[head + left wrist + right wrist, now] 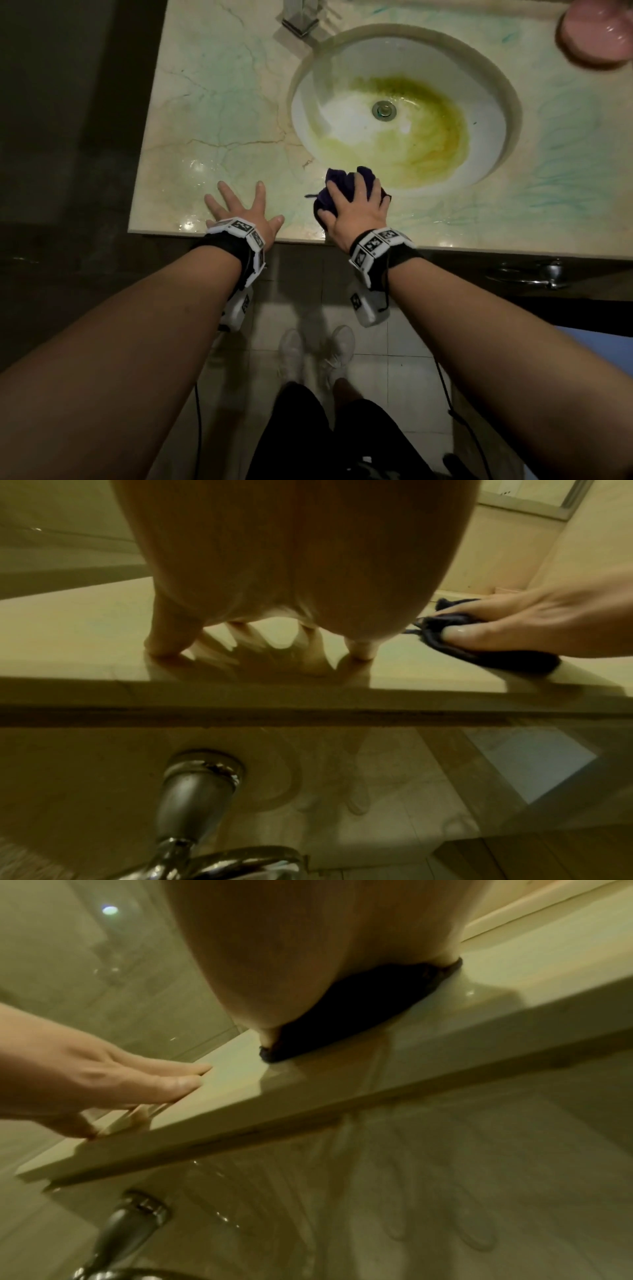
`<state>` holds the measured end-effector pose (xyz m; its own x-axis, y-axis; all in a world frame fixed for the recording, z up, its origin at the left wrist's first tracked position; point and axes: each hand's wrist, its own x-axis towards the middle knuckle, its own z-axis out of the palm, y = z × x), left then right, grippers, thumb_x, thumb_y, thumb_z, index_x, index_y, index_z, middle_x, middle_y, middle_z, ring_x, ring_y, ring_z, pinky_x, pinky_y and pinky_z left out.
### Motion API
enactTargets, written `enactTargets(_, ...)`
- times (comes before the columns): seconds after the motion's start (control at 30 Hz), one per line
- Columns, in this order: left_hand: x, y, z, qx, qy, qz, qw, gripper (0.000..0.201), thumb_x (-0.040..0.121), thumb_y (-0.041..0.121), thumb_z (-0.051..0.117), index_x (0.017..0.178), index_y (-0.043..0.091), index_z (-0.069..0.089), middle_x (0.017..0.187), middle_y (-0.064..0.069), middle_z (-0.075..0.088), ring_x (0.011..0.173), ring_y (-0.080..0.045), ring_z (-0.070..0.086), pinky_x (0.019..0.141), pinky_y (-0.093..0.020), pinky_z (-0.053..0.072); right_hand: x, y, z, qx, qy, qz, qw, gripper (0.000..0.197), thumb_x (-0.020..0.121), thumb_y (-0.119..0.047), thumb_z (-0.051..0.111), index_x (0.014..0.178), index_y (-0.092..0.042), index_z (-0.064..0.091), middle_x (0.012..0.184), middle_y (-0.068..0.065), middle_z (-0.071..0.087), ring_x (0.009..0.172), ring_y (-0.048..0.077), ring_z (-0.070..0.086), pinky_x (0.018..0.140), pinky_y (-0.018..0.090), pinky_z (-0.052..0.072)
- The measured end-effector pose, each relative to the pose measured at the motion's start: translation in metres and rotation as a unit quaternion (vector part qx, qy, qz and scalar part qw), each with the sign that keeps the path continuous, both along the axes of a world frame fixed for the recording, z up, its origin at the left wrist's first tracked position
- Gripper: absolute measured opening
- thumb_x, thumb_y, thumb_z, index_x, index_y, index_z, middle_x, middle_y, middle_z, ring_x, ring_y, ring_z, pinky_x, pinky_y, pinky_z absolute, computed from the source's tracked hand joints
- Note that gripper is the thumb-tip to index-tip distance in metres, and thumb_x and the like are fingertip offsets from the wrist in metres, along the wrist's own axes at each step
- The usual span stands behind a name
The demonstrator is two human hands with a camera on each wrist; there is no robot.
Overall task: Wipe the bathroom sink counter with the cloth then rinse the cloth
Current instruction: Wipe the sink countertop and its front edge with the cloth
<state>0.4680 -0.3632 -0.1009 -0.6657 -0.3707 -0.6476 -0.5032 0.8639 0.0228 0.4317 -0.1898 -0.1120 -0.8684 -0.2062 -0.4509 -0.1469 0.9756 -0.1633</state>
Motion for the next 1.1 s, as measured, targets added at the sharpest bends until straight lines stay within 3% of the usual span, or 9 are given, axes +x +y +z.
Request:
enactTargets(0.1, 0.001, 0.001, -0.002, -0.003, 0.014, -0.002, 1.0, 0.074, 0.092, 0.063, 0.034, 0.148, 0.041, -0.009, 0.153, -0.019, -0.027, 0.139, -0.049, -0.019, 0.108, -0.066, 0.01, 0.011, -0.018, 0.001, -0.005, 0.01, 0.005, 1.0, 0.06, 0.094, -0.055, 0.035, 0.148, -0.041, 0.015, 0.16, 0.007, -0.003, 0.144, 0.04, -0.01, 0.115, 0.057, -0.002)
enactTargets(0.23, 0.002, -0.001, -0.006, 0.003, 0.023, -0.008, 1.0, 0.074, 0.092, 0.063, 0.035, 0.148, 0.041, -0.008, 0.153, -0.022, -0.026, 0.138, -0.05, -0.019, 0.109, -0.065, 0.008, 0.029, 0.008, 0.001, 0.009, 0.014, 0.074, 0.997, 0.058, 0.094, -0.056, 0.035, 0.147, -0.043, 0.016, 0.16, 0.004, -0.002, 0.145, 0.036, -0.008, 0.118, 0.053, 0.0)
enactTargets(0.37, 0.004, -0.005, -0.007, 0.012, 0.031, -0.015, 0.999, 0.074, 0.091, 0.063, 0.035, 0.148, 0.041, -0.008, 0.152, -0.024, -0.026, 0.138, -0.051, -0.02, 0.11, -0.065, 0.006, 0.013, 0.019, 0.001, 0.009, 0.026, -0.011, 1.0, 0.058, 0.093, -0.056, 0.036, 0.147, -0.043, 0.018, 0.16, 0.004, 0.001, 0.145, 0.036, -0.005, 0.118, 0.053, 0.002)
enactTargets(0.5, 0.004, -0.005, -0.007, 0.023, 0.03, -0.019, 0.999, 0.076, 0.091, 0.064, 0.035, 0.148, 0.041, -0.009, 0.151, -0.024, -0.028, 0.138, -0.05, -0.021, 0.11, -0.065, 0.003, 0.003, -0.022, -0.002, 0.012, 0.01, -0.092, 0.996, 0.06, 0.093, -0.054, 0.038, 0.147, -0.042, 0.016, 0.16, 0.006, -0.002, 0.144, 0.039, -0.008, 0.116, 0.058, -0.001)
enactTargets(0.6, 0.003, -0.005, -0.007, 0.023, 0.036, -0.02, 0.999, 0.075, 0.091, 0.064, 0.035, 0.148, 0.041, -0.009, 0.151, -0.024, -0.028, 0.138, -0.05, -0.021, 0.11, -0.064, 0.003, 0.023, -0.031, 0.0, 0.013, 0.005, -0.018, 1.0, 0.059, 0.094, -0.054, 0.036, 0.148, -0.044, 0.013, 0.16, 0.005, -0.006, 0.144, 0.038, -0.011, 0.117, 0.055, -0.001)
enactTargets(0.7, 0.004, -0.006, -0.008, 0.024, 0.037, -0.02, 0.999, 0.076, 0.091, 0.064, 0.035, 0.148, 0.041, -0.009, 0.151, -0.024, -0.029, 0.138, -0.05, -0.022, 0.11, -0.065, 0.003, 0.036, -0.003, 0.001, 0.027, 0.017, 0.026, 0.999, 0.059, 0.093, -0.056, 0.035, 0.147, -0.044, 0.014, 0.16, 0.003, -0.003, 0.145, 0.035, -0.008, 0.118, 0.052, 0.002)
enactTargets(0.8, 0.004, -0.007, -0.009, 0.024, 0.041, -0.021, 0.999, 0.075, 0.09, 0.064, 0.035, 0.147, 0.041, -0.009, 0.151, -0.025, -0.028, 0.137, -0.051, -0.021, 0.11, -0.066, 0.004, 0.024, 0.017, 0.003, 0.025, 0.016, -0.025, 0.999, 0.059, 0.093, -0.055, 0.036, 0.147, -0.044, 0.015, 0.16, 0.004, -0.001, 0.145, 0.034, -0.007, 0.118, 0.052, 0.004)
enactTargets(0.93, 0.003, -0.005, -0.01, 0.021, 0.039, -0.018, 0.999, 0.075, 0.091, 0.064, 0.035, 0.147, 0.041, -0.009, 0.151, -0.025, -0.028, 0.137, -0.05, -0.022, 0.109, -0.066, 0.003, 0.006, -0.009, -0.002, 0.02, 0.012, -0.102, 0.995, 0.06, 0.092, -0.053, 0.037, 0.147, -0.043, 0.016, 0.16, 0.005, -0.001, 0.144, 0.038, -0.008, 0.116, 0.057, 0.001)
enactTargets(1.1, 0.002, -0.003, -0.008, 0.018, 0.035, -0.015, 0.999, 0.076, 0.09, 0.064, 0.035, 0.147, 0.041, -0.009, 0.15, -0.024, -0.03, 0.138, -0.05, -0.022, 0.109, -0.066, 0.004, 0.025, -0.01, -0.002, 0.003, 0.02, 0.002, 1.0, 0.059, 0.094, -0.053, 0.037, 0.148, -0.043, 0.015, 0.16, 0.005, -0.004, 0.144, 0.038, -0.009, 0.117, 0.055, 0.0)
